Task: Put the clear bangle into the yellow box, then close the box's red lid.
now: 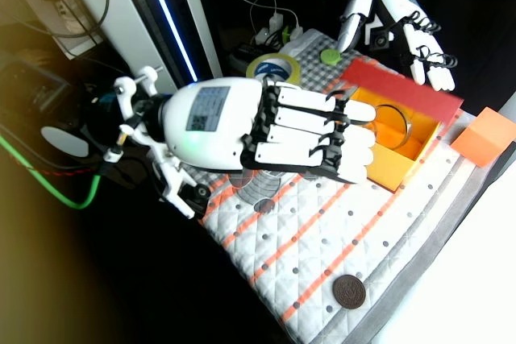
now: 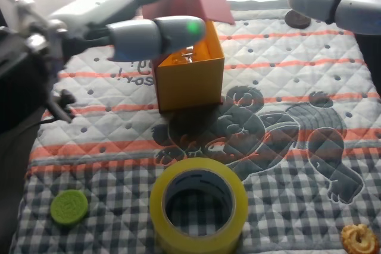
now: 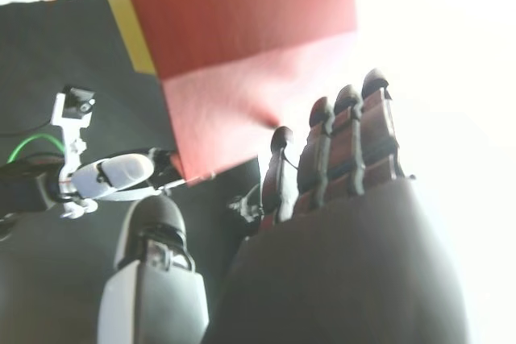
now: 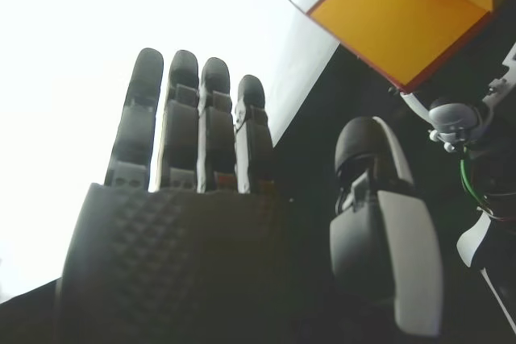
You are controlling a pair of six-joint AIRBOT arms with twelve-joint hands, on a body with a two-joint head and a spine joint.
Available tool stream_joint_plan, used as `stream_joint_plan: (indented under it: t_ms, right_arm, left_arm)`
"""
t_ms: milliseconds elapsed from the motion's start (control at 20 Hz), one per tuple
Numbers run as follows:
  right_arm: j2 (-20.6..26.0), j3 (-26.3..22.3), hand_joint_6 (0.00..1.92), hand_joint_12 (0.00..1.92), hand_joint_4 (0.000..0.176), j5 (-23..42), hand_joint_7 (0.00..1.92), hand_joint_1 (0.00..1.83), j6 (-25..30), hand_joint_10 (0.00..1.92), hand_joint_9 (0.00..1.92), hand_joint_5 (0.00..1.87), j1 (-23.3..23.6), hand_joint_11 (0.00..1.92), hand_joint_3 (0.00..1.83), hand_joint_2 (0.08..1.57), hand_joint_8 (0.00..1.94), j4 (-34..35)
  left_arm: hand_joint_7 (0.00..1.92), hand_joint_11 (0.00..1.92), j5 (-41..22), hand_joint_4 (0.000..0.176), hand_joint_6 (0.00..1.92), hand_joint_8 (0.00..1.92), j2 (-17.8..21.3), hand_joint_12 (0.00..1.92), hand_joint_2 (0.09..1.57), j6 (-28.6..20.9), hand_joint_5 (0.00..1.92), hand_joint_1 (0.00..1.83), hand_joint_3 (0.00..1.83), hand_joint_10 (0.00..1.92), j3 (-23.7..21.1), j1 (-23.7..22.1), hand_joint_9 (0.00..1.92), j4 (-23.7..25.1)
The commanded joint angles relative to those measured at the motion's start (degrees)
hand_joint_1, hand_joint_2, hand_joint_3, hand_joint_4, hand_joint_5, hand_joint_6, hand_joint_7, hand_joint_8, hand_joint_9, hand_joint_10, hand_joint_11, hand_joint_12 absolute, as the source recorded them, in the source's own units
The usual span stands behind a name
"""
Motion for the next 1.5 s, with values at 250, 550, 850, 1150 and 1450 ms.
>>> stream_joint_plan:
  t_ms: [250,550,850,1150,1450]
  right_arm:
    - [0.6,-0.1,0.0,0.8,0.052,7.2,0.38,0.04,0.0,0.0,0.34,0.24,0.3,0.0,0.01,1.35,0.0,1.0]
    - [0.7,-0.1,0.0,0.4,0.044,7.2,0.39,0.0,0.0,0.0,0.29,0.22,0.1,0.0,0.0,1.32,0.0,1.1]
    - [0.8,-0.3,0.0,0.34,0.067,7.2,0.45,0.0,0.0,0.0,0.27,0.22,-0.1,0.0,0.0,1.3,0.01,1.2]
    - [1.3,-0.5,0.0,0.33,0.056,7.6,0.46,0.0,0.0,0.0,0.26,0.22,-0.2,0.0,0.0,1.31,0.0,1.3]
    - [1.5,-0.7,0.0,0.38,0.025,7.9,0.46,0.0,0.0,0.0,0.31,0.23,-0.5,0.0,0.0,1.32,0.01,1.3]
  left_arm:
    - [0.0,0.0,4.3,0.176,0.0,0.0,-3.9,0.0,1.03,-0.3,0.11,0.34,0.0,0.0,3.8,-2.3,0.0,4.3]
    - [0.2,0.03,9.9,0.176,0.0,0.0,-6.6,0.02,1.01,-0.2,0.14,0.29,0.0,0.0,5.9,-2.4,0.12,7.2]
    - [0.16,0.0,10.6,0.176,0.02,0.0,-7.0,0.0,1.02,-0.3,0.24,0.33,0.0,0.0,6.3,-1.8,0.1,7.6]
    - [0.14,0.01,4.2,0.176,0.0,0.0,-3.7,0.01,1.04,-1.3,0.12,0.32,0.0,0.0,3.8,-2.5,0.07,6.2]
    - [0.13,0.0,-4.2,0.176,0.0,0.0,0.9,0.0,1.05,-2.8,0.13,0.26,0.01,0.01,0.5,-4.4,0.07,6.2]
